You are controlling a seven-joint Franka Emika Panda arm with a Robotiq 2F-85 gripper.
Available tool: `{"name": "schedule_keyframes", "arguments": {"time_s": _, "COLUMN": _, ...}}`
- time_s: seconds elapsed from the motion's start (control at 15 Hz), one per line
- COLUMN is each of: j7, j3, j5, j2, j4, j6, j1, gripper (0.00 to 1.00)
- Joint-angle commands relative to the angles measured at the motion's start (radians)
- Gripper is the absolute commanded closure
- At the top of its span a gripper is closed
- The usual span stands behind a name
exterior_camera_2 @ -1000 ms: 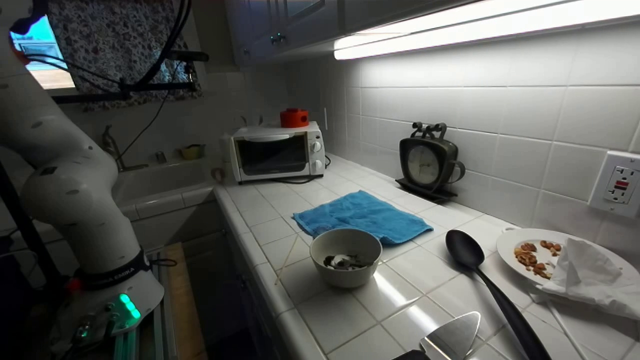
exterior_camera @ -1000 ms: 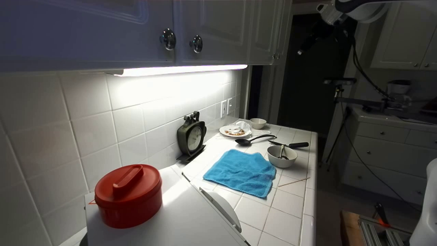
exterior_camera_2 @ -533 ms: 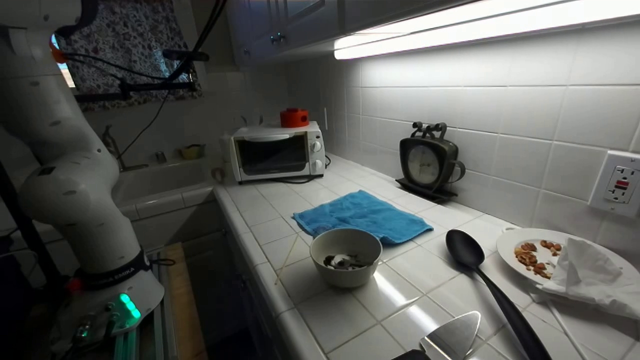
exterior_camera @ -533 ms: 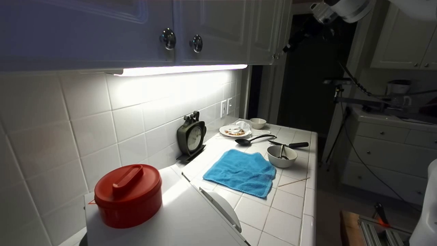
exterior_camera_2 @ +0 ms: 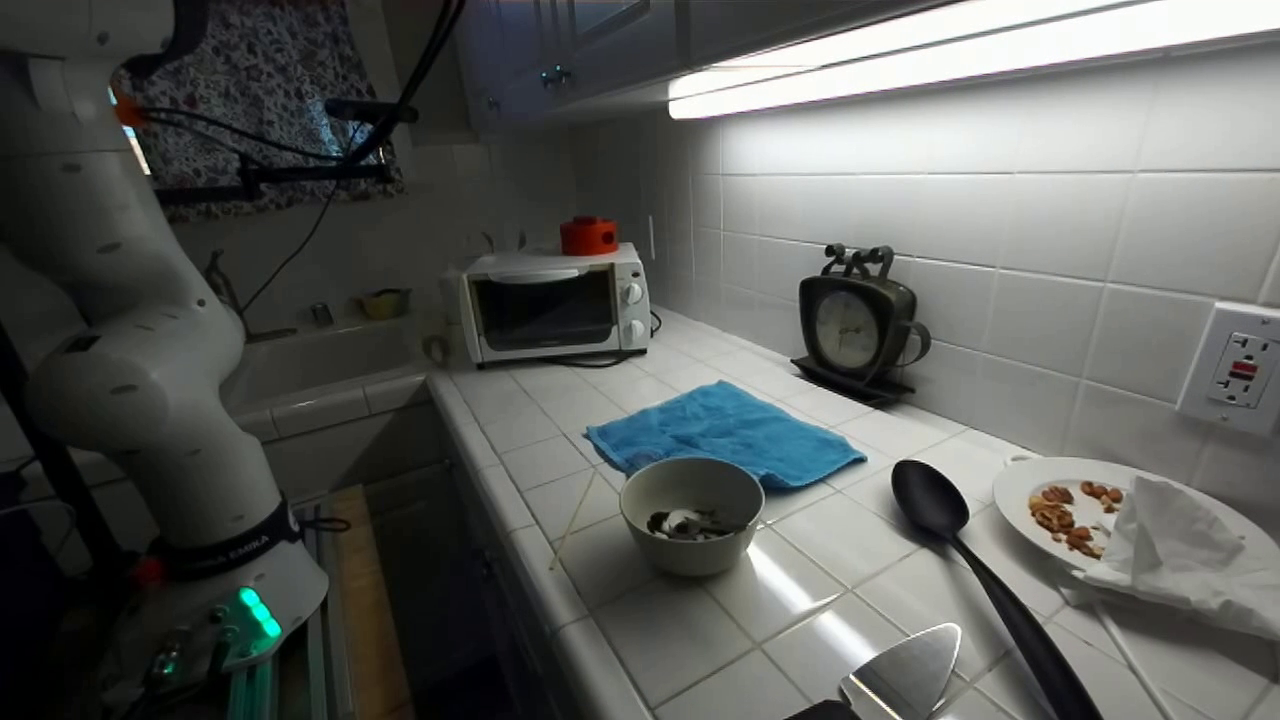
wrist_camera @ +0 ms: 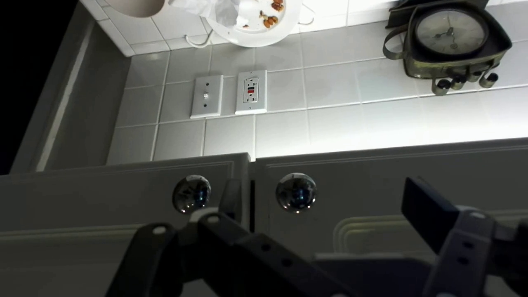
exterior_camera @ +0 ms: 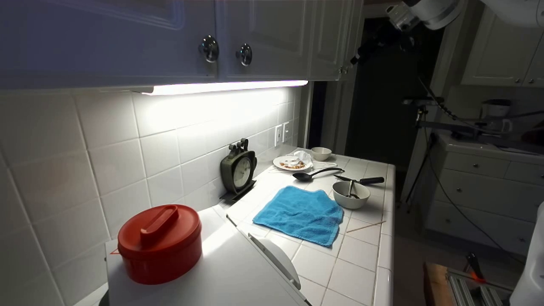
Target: Open the left door of the upper cabinet on the right.
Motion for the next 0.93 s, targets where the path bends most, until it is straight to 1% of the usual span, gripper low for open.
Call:
{"name": "schedule_keyframes", "arguments": {"time_s": 0.0, "j7": -0.069, "j3": 0.026, "j5": 0.120, "j2": 0.026, "j4": 0.022, "j6": -0.041, "j1": -0.074, "gripper": 0.00}}
{"name": "schedule_keyframes", "arguments": {"time_s": 0.2, "j7": -0.115, "j3": 0.035, "j5": 0.169, "j2": 0.046, "j4": 0.031, "j6": -0.076, "j1": -0.111, "gripper": 0.00}}
{"name": "schedule_keyframes", "arguments": {"time_s": 0.4, "j7": -0.159, "j3": 0.047, "j5": 0.194, "j2": 0.071, "j4": 0.047, "j6": -0.110, "j1": -0.144, "gripper": 0.00}}
{"name": "schedule_keyframes", "arguments": {"time_s": 0.8, "j7": -0.196, "j3": 0.090, "j5": 0.213, "j2": 0.141, "j4": 0.123, "j6": -0.138, "j1": -0.214, "gripper": 0.00}}
{"name": "schedule_keyframes", "arguments": {"time_s": 0.87, "j7": -0.205, "j3": 0.103, "j5": 0.223, "j2": 0.154, "j4": 0.141, "j6": -0.144, "j1": -0.228, "gripper": 0.03}}
